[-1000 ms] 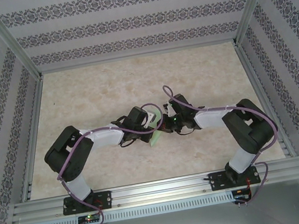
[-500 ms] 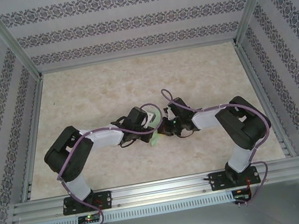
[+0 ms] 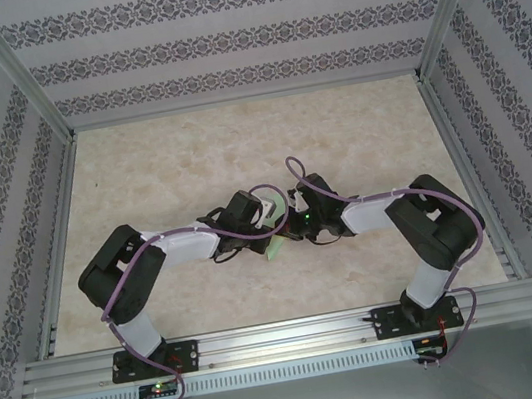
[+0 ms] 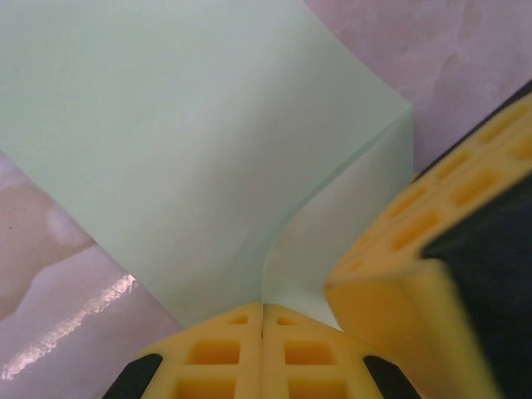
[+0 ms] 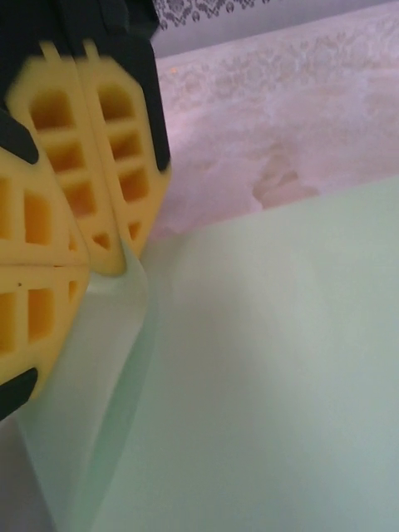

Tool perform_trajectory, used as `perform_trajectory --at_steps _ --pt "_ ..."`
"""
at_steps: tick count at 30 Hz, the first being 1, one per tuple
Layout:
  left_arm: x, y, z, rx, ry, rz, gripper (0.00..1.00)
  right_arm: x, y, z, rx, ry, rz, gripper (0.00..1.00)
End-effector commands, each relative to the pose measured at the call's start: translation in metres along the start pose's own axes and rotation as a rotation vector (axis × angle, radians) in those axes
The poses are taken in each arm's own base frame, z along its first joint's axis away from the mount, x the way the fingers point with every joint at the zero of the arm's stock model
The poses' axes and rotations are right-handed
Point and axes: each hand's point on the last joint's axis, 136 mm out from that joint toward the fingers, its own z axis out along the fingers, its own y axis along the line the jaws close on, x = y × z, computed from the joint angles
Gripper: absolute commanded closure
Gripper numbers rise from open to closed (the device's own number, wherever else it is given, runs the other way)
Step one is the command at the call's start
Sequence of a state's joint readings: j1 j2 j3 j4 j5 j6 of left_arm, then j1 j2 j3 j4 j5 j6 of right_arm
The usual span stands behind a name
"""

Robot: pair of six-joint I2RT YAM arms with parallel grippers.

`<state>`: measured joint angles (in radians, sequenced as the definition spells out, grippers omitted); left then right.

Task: Fold a paper plane with a square sheet of paper (pick it up from the middle)
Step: Third fold the triangle at the center of the table.

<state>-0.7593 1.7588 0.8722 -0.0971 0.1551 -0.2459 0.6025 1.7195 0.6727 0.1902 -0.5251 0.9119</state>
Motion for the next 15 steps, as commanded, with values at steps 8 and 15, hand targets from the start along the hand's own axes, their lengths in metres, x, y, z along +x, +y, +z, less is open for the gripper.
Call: perform_trajectory --at_steps 8,15 --pt "0.035 0.017 0.007 -0.052 0.09 -0.05 1.0 0.008 0.002 -0.01 0.037 -0.013 -0.028 0.98" --pt "0.039 0.017 0.007 -0.046 0.092 -0.063 1.0 0.009 0.013 -0.026 0.02 -0.056 -0.031 0.97"
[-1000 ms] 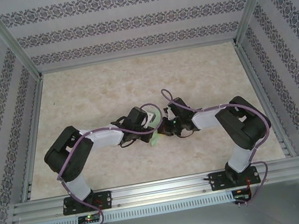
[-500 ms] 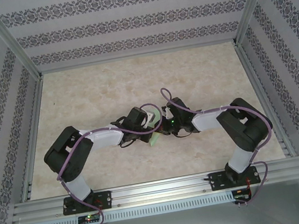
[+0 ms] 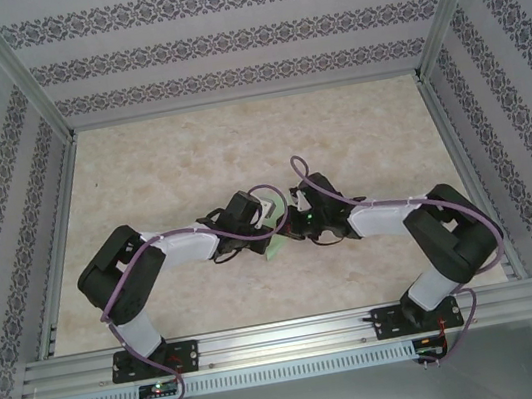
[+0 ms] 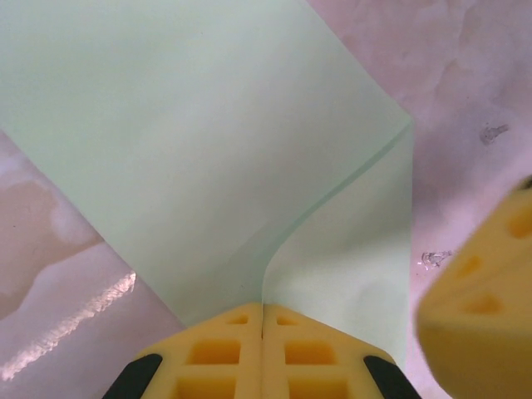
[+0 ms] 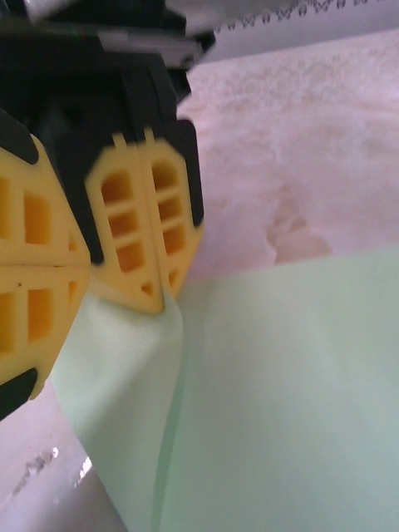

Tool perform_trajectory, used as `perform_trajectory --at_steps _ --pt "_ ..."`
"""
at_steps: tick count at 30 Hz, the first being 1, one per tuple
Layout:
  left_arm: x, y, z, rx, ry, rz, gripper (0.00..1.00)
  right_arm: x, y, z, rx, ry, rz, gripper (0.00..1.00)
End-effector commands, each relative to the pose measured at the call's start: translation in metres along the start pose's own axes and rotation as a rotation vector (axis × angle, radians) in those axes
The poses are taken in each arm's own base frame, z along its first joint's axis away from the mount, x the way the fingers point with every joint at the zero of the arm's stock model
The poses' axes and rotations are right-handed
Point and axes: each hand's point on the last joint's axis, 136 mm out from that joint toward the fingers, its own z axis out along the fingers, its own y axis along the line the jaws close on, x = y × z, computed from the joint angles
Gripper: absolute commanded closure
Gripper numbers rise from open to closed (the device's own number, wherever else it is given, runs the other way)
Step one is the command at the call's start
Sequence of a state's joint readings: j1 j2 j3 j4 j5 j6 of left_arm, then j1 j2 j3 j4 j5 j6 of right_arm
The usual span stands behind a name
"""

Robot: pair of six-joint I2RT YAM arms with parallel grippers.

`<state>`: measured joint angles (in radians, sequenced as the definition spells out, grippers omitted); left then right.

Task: Fold a paper plane with a square sheet of paper (pick it up from the middle)
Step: Third fold the triangle at the center of the table.

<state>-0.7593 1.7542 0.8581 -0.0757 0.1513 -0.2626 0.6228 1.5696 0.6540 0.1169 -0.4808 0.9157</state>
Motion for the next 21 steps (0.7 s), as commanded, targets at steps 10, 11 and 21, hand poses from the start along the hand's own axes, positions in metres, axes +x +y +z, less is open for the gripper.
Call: perform_trajectory --at_steps 10,11,21 --pt "0.043 0.018 0.008 -0.042 0.114 -0.045 1.0 0.028 -0.018 0.024 0.024 0.029 0.034 0.98" --pt "0.043 0.018 0.008 -0.044 0.113 -0.044 1.0 0.028 -0.021 0.025 0.031 0.031 0.034 0.98" --pt "0.041 0.016 0.008 -0.035 0.112 -0.038 1.0 0.036 -0.036 0.02 0.121 0.042 0.022 0.98"
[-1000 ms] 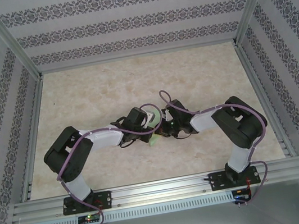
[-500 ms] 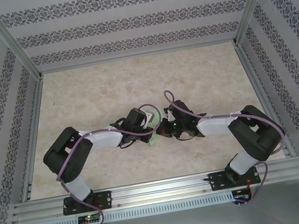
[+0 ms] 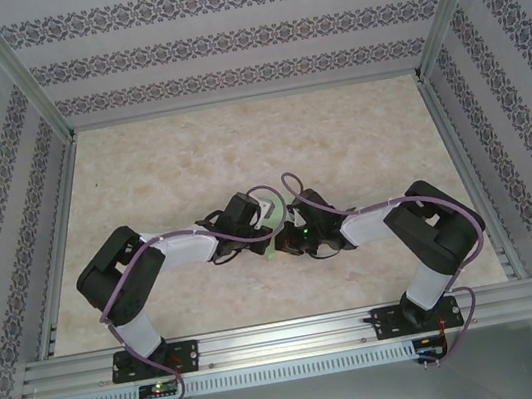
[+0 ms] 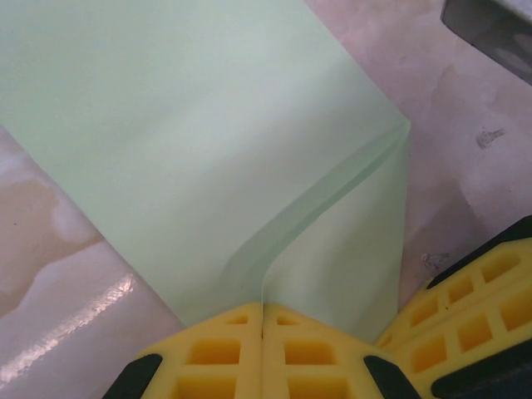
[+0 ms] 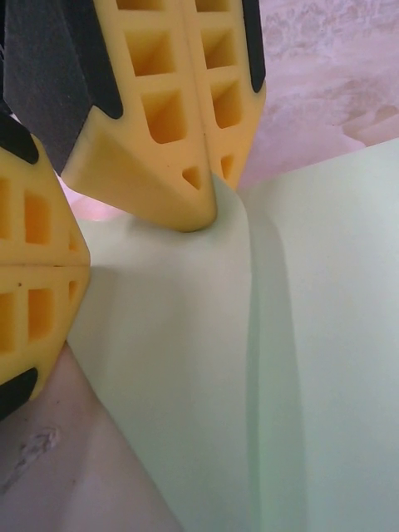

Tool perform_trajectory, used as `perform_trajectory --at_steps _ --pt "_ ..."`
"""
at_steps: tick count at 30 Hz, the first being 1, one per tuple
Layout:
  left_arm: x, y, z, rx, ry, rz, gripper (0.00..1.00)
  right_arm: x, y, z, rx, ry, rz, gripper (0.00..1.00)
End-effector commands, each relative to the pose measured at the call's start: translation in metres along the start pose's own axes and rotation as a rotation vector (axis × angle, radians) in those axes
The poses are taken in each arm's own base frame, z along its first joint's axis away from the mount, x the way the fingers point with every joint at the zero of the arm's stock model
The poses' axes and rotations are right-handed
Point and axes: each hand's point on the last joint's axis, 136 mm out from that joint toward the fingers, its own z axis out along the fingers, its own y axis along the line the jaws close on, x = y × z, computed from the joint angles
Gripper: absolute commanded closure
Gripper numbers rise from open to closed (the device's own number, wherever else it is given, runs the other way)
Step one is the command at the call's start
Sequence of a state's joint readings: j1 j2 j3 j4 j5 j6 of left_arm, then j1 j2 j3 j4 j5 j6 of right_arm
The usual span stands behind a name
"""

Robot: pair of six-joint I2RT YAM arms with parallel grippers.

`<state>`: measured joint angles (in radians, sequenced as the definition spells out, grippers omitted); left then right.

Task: Fold a paper plane with a square sheet of paper (pick it up from the middle)
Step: Third fold the triangle at the center of the table.

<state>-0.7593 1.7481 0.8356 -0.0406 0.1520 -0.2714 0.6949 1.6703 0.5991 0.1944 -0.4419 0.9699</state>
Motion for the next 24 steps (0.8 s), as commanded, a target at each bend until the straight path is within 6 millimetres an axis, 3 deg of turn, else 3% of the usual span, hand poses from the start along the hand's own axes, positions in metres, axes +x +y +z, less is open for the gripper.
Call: perform_trajectory --at_steps 1,4,7,15,18,21,24 --pt "0.04 0.016 0.007 -0.041 0.128 -0.029 1.0 0.0 0.0 -0.01 0.033 -0.035 -0.025 0.98" --pt "0.039 0.016 0.008 -0.041 0.131 -0.026 1.0 -0.002 0.022 -0.015 -0.05 -0.058 -0.026 0.98" --pt "0.038 0.015 0.008 -0.036 0.129 -0.031 1.0 0.0 0.028 -0.011 -0.077 -0.057 -0.018 0.97" --pt "0.039 0.014 0.008 -0.028 0.131 -0.036 1.0 0.016 0.007 0.019 -0.037 0.014 0.032 0.99" --pt "0.04 0.013 0.008 -0.028 0.135 -0.034 1.0 0.018 -0.005 0.02 0.007 0.014 0.038 0.99" --pt "0.039 0.014 0.008 -0.031 0.131 -0.032 1.0 0.018 -0.004 0.016 0.021 0.009 0.026 0.99" --pt "0.038 0.014 0.007 -0.035 0.13 -0.032 1.0 0.015 0.017 0.009 -0.046 -0.004 0.005 0.99"
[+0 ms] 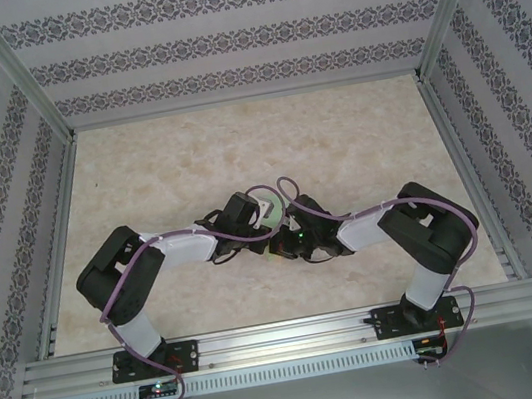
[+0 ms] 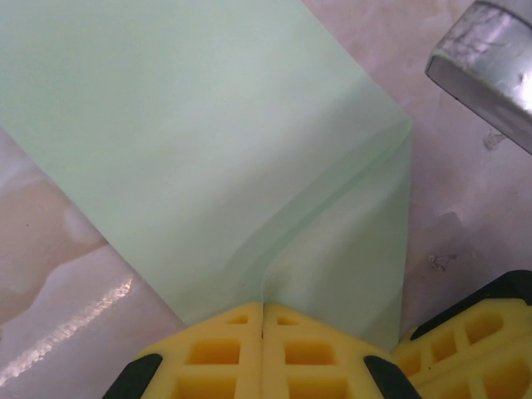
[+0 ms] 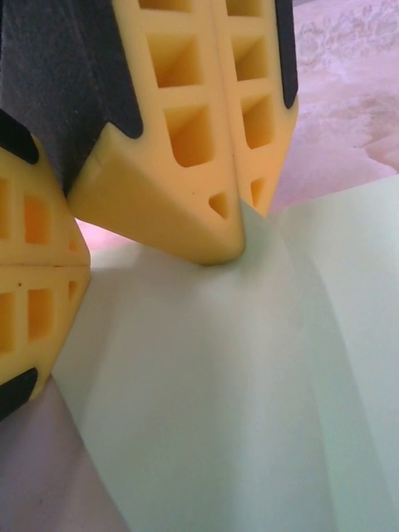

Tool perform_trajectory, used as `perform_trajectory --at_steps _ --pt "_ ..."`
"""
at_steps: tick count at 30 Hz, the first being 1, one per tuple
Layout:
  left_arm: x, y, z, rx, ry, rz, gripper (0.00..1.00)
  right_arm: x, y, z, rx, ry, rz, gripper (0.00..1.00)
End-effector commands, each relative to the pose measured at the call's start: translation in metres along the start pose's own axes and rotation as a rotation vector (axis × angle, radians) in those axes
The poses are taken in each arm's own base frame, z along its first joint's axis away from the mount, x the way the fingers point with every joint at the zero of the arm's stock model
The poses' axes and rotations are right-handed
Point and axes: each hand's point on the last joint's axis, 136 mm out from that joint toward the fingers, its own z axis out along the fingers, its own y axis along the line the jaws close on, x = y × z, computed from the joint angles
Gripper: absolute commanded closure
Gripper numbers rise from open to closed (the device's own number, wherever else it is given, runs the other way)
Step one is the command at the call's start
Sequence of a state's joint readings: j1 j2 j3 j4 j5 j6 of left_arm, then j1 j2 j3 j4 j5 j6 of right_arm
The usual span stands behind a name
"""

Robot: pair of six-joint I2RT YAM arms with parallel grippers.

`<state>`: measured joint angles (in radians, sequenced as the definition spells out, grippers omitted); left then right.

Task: Fold a paper plane with a square sheet of paper (pick it up from the middle)
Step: Third fold the triangle at the center of the table.

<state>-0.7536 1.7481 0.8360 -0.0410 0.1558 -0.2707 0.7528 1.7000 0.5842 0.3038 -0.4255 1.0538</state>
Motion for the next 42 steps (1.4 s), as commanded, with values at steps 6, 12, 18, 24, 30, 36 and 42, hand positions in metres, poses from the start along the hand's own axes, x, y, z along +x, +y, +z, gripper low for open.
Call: perform_trajectory --at_steps 6,12,18,24,30,36,42 --pt "0.038 0.013 0.008 -0.034 0.128 -0.029 1.0 0.0 0.028 -0.011 -0.071 -0.032 -0.021 0.99" --pt "0.038 0.011 0.008 -0.027 0.126 -0.032 1.0 0.012 0.021 0.002 -0.043 0.0 -0.002 0.99" --pt "0.039 0.011 0.007 -0.024 0.132 -0.032 1.0 0.023 -0.013 0.013 0.03 0.013 0.047 1.0" --pt "0.038 0.012 0.006 -0.034 0.131 -0.025 1.0 0.017 0.006 -0.002 0.042 -0.011 -0.01 0.99" --pt "0.036 0.01 0.006 -0.025 0.124 -0.03 1.0 0.017 0.024 -0.013 -0.011 -0.021 -0.025 0.98" --pt "0.037 0.01 0.007 -0.022 0.127 -0.034 1.0 0.022 0.016 0.007 -0.011 0.006 0.003 0.99" --pt "0.039 0.011 0.006 -0.027 0.13 -0.032 1.0 0.029 -0.01 0.009 0.062 0.026 0.025 0.99"
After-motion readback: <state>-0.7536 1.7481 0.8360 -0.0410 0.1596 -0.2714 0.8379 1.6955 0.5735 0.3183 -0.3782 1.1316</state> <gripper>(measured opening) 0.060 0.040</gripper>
